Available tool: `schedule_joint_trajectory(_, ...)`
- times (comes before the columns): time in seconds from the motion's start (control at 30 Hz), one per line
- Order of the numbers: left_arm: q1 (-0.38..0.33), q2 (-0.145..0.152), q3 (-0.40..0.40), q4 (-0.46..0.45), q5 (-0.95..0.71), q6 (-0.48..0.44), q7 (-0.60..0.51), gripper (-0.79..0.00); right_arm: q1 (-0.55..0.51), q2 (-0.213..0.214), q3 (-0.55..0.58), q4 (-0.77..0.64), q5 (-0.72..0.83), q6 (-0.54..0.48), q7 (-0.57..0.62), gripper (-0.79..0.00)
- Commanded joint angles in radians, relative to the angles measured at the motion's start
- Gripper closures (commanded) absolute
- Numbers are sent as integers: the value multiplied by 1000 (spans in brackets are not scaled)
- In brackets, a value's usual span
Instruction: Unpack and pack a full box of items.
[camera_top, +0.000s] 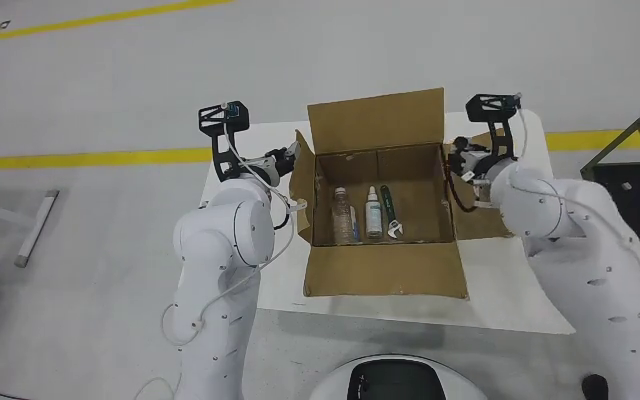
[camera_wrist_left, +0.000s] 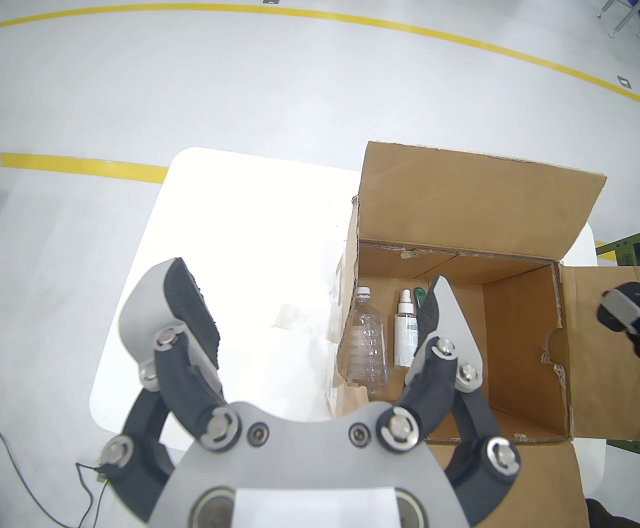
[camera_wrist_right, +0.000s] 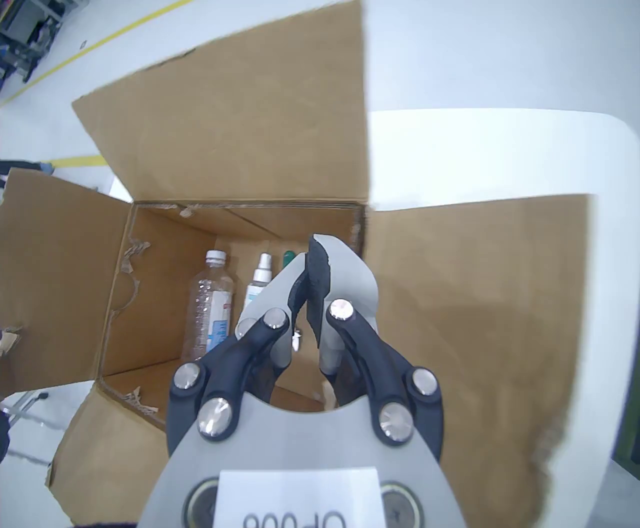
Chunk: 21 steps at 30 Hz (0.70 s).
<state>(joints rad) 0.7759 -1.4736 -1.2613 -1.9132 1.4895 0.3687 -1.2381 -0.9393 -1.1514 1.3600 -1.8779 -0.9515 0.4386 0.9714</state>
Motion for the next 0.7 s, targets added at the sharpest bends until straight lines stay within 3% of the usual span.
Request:
schedule_joint_trajectory(0.0, 0, 0, 0, 0, 0, 0, 0, -785, -49, 11, 76, -56, -54, 8, 32, 0)
schedule_joint_trajectory(0.17, 0, 0, 0, 0, 0, 0, 0, -785, -156, 33, 248, -185, -170, 35, 113, 0)
schedule_joint_trajectory(0.37, 0, 0, 0, 0, 0, 0, 0, -785, -219, 56, 370, -254, -339, -75, 274, 0)
schedule_joint_trajectory(0.53, 0, 0, 0, 0, 0, 0, 0, -785, -218, 69, 347, -213, -449, -251, 397, 0)
schedule_joint_trajectory(0.67, 0, 0, 0, 0, 0, 0, 0, -785, -191, 70, 283, -114, -468, -330, 451, 0)
